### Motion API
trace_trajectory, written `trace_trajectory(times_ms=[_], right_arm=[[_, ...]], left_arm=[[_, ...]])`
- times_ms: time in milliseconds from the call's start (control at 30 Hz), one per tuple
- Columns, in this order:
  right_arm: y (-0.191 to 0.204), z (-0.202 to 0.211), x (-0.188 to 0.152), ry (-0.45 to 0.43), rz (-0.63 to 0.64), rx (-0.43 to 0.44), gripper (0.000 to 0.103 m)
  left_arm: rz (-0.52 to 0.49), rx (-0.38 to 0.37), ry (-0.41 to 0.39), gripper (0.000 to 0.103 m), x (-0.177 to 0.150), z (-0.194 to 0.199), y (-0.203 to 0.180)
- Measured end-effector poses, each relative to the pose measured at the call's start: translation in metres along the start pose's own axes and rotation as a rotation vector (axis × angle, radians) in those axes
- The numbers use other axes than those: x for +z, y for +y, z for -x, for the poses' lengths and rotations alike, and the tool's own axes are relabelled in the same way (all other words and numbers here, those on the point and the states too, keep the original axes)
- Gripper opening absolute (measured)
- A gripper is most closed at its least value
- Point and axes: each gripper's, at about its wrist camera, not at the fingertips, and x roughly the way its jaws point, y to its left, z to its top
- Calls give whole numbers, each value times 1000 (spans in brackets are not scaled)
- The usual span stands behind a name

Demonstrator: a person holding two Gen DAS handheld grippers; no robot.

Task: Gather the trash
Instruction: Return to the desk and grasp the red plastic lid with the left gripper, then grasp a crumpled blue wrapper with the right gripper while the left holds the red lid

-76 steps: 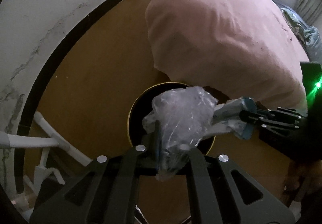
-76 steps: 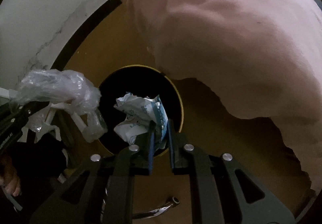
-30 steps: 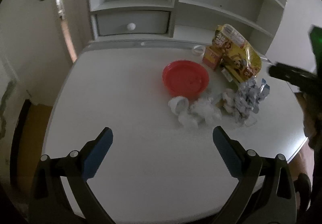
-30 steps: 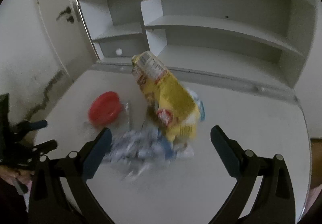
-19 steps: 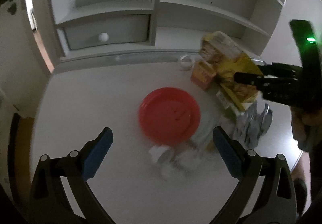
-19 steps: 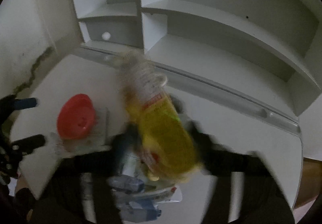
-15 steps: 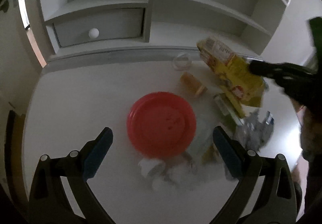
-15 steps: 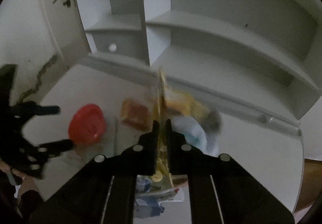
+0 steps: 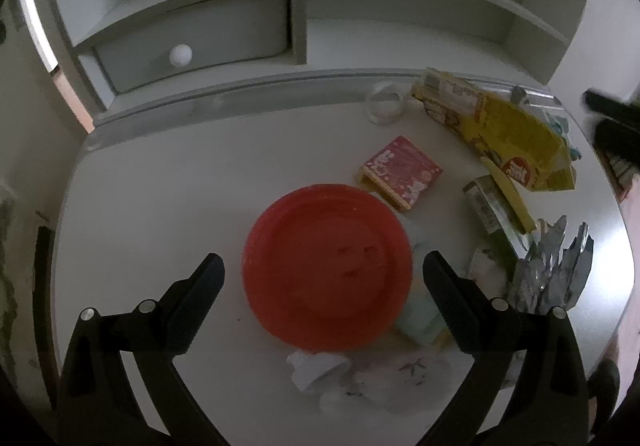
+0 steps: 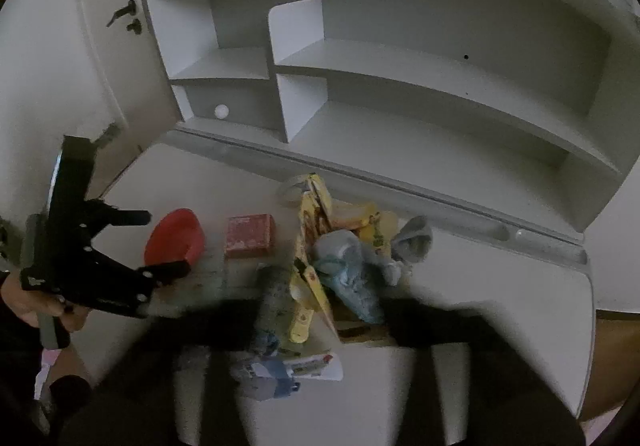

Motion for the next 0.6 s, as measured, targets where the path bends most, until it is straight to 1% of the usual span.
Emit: trace_trajectory(times_ms=[33,133,267,333,367,400,433,500,533,600], right_arm=[[3,0,1,-5,22,-6,97],[6,-12,3,44,30,-8,96],[2,-35,2,111,28,-71,95],[-3,-43,1,127,20,-101,89],[-4,-43,1,121,26,-118,89],[-4,-41,1,114,32,-129,89],[-5,-37,1,108,33,-122,89],[-16,-21,0,73,-3,-51,89],[-24,-15,-1,63,-30,-28,89],[-45,-14,-3,81,-115,15,88]], left_arm=[[-8,4,3,96,1,-1,-2],[-25,19,7,96,4,-4,-5],[2,5,20,96,8,-12,2],[17,13,21,95,9,-16,5],[19,13,16,86,9,-16,6],[21,6,12,80,8,-16,7],[32,3,6,79,8,-15,8],[44,-29,-16,77,8,-10,10],[41,-30,-38,77,8,-4,9],[35,-10,-71,77,8,5,7]])
